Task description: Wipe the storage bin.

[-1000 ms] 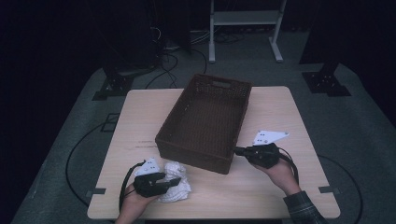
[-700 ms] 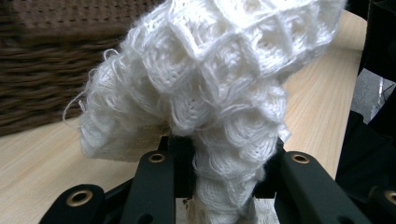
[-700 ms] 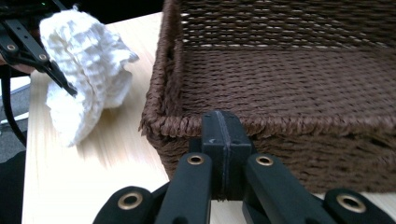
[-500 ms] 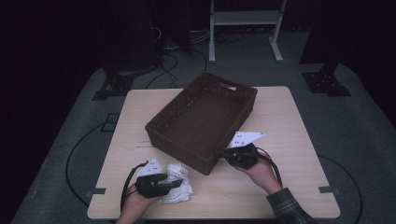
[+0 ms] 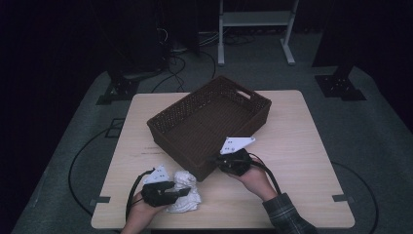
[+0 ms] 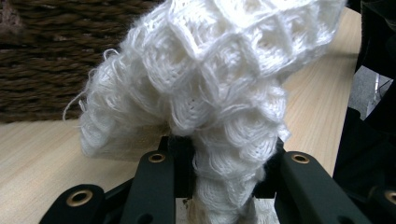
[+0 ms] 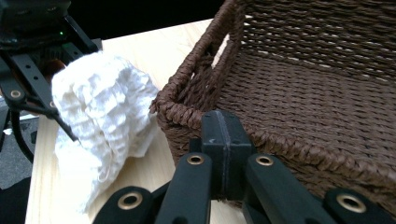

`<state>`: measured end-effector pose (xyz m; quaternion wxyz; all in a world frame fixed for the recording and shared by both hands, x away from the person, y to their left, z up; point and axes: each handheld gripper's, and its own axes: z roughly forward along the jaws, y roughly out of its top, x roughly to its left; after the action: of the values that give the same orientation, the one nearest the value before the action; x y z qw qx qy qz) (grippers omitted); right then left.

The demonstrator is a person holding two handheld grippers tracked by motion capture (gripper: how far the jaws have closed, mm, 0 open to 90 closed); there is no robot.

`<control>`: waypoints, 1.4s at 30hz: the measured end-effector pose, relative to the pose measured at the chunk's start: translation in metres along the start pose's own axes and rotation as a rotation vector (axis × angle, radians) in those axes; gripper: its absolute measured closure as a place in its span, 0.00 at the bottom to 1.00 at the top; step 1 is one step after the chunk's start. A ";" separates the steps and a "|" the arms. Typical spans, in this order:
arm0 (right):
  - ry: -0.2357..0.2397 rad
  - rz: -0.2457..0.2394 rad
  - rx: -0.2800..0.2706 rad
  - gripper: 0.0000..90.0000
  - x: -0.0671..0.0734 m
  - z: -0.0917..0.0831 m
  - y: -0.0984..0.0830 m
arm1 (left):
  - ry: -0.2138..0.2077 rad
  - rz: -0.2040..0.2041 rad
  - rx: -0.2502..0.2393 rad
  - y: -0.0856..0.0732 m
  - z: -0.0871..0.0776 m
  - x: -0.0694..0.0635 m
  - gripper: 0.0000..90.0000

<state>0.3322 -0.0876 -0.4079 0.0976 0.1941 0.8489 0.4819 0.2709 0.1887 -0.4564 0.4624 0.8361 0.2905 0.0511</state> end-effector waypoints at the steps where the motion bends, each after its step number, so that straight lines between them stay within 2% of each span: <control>1: 0.005 0.004 0.003 0.97 0.000 0.001 0.001 | -0.001 0.000 0.001 0.000 0.000 0.000 0.75; 3: 0.027 0.012 0.009 0.90 0.000 0.001 0.003 | 0.000 -0.001 0.001 0.000 -0.001 0.000 0.75; 6: -0.019 0.000 0.012 0.88 -0.003 -0.005 0.004 | 0.004 -0.002 -0.003 -0.001 -0.002 0.001 0.75; 11: -0.078 0.028 0.003 0.83 -0.017 -0.023 0.003 | 0.007 -0.007 -0.006 0.000 -0.003 0.002 0.75; 17: -0.150 0.051 0.007 0.80 -0.041 -0.049 0.000 | 0.006 -0.010 -0.005 -0.001 -0.002 0.003 0.75; 27: -0.286 0.104 0.008 0.76 -0.096 -0.085 0.000 | 0.006 -0.009 -0.003 -0.001 -0.002 0.003 0.75; 32: -0.339 0.136 0.010 0.76 -0.125 -0.098 0.000 | 0.002 -0.010 -0.005 -0.001 -0.002 0.003 0.75; 35: -0.375 0.152 0.011 0.76 -0.141 -0.105 0.001 | 0.006 -0.008 -0.006 -0.001 -0.002 0.003 0.75; 38: -0.424 0.168 0.041 0.76 -0.156 -0.108 0.001 | 0.007 -0.008 -0.007 -0.001 -0.002 0.003 0.75; 42: -0.461 0.200 0.044 0.75 -0.177 -0.111 0.004 | 0.002 -0.008 -0.008 -0.001 -0.002 0.002 0.75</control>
<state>0.4544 -0.2473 -0.3513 0.2360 0.3841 0.7909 0.4138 0.2717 0.1916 -0.4568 0.4658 0.8331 0.2939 0.0511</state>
